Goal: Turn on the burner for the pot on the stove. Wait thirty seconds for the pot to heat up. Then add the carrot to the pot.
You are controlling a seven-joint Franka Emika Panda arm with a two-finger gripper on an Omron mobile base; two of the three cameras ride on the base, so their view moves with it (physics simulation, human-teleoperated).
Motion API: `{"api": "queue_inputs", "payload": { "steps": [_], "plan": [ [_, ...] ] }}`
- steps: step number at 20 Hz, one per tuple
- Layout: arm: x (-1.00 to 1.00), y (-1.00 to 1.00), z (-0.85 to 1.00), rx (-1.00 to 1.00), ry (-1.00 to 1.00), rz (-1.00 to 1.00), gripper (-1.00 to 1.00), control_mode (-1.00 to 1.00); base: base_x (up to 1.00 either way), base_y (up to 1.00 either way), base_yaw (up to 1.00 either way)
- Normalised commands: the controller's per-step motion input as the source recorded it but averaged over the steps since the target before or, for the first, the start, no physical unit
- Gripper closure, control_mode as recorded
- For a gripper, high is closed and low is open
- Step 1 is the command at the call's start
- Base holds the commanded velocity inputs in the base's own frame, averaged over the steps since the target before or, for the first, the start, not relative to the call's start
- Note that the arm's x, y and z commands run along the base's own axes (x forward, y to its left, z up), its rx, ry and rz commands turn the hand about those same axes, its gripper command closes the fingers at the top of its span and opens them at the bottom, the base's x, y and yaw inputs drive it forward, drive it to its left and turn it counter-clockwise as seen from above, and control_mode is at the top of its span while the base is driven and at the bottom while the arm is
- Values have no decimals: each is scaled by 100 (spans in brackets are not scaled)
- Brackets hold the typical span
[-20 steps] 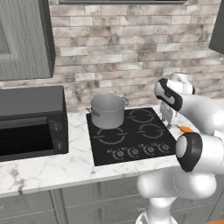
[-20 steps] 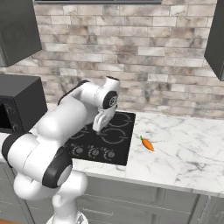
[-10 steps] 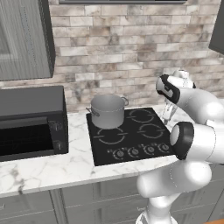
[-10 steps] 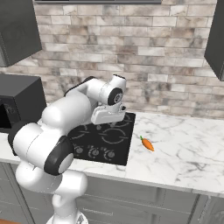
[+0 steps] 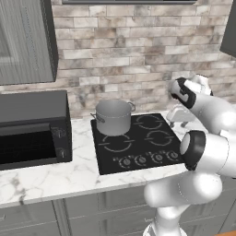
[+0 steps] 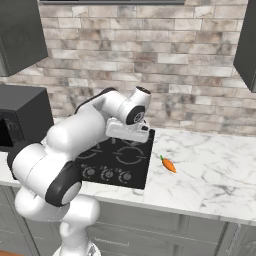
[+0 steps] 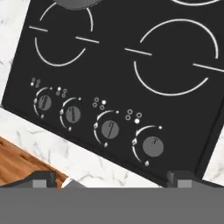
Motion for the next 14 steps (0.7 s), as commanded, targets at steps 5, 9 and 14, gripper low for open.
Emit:
{"api": "queue_inputs", "payload": {
  "steps": [5, 9, 14],
  "plan": [
    [14, -23, 0, -27, 0, -14, -100, -100, 0, 0, 0],
    [24, -24, 0, -33, 5, -13, -100, -100, 0, 0, 0],
    [10, -32, -14, -15, 1, -16, -100, -100, 0, 0, 0]
  ]
}}
